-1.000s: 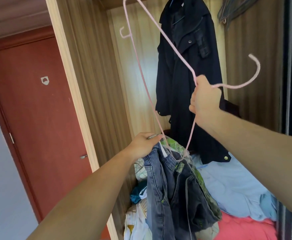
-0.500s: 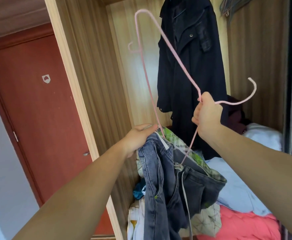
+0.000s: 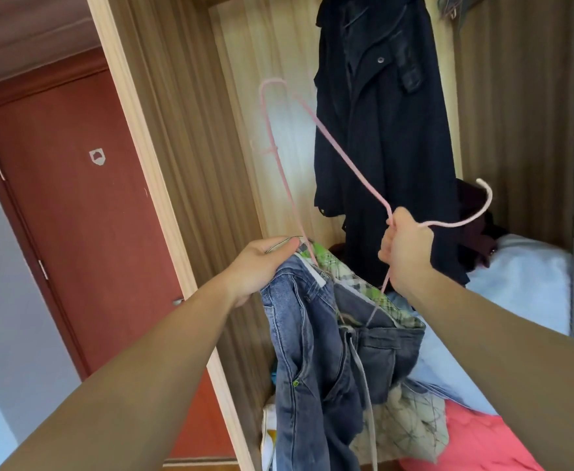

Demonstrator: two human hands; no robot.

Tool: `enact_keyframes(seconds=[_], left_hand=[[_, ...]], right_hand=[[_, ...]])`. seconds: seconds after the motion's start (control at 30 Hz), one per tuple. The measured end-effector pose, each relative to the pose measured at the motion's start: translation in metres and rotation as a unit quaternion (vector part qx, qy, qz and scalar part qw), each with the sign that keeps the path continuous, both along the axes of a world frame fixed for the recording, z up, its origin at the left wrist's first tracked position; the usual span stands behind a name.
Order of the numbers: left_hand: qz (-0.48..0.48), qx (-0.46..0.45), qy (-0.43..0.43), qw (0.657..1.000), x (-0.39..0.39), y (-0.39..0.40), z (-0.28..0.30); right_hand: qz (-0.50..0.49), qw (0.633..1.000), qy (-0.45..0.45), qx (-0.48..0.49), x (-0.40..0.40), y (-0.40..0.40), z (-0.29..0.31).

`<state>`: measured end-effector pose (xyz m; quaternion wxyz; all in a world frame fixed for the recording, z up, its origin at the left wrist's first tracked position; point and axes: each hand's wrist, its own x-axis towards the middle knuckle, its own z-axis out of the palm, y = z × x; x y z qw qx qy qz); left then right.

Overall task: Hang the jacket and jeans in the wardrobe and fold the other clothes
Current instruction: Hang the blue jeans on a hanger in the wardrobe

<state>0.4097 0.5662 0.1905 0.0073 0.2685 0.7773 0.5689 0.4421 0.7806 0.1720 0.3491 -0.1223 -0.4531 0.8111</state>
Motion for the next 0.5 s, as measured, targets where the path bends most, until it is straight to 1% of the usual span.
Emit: enact_keyframes(seconds=[0.07,0.13,0.23,0.33,0.43,0.5], left_hand=[[0.007,0.007,0.017,1.000,-0.001,-0.006,0.003],[0.015,0.005,0.028,0.999,-0.003,-0.015,0.006],[0.025,-0.001,0.029,0.999,-0.007,-0.027,0.008],[0.051,-0.032,0.032,0.998,-0.014,-0.039,0.005],[0.056,-0.053,0.025,0.997,-0.019,-0.050,0.003],[0.051,-0.069,0.016,0.996,-0.022,-0.058,0.003]], right_hand=[[0.021,0.999,-0.030,-0.029,-0.006,0.000,-0.033],[0.019,0.998,-0.057,-0.015,-0.008,0.002,-0.054],[0.011,0.995,-0.074,0.064,-0.008,0.005,-0.061],[-0.001,0.986,-0.075,0.148,-0.005,0.008,-0.054],[-0.015,0.967,-0.078,0.241,0.000,0.017,-0.047],[-0.023,0.956,-0.078,0.280,0.004,0.025,-0.042]])
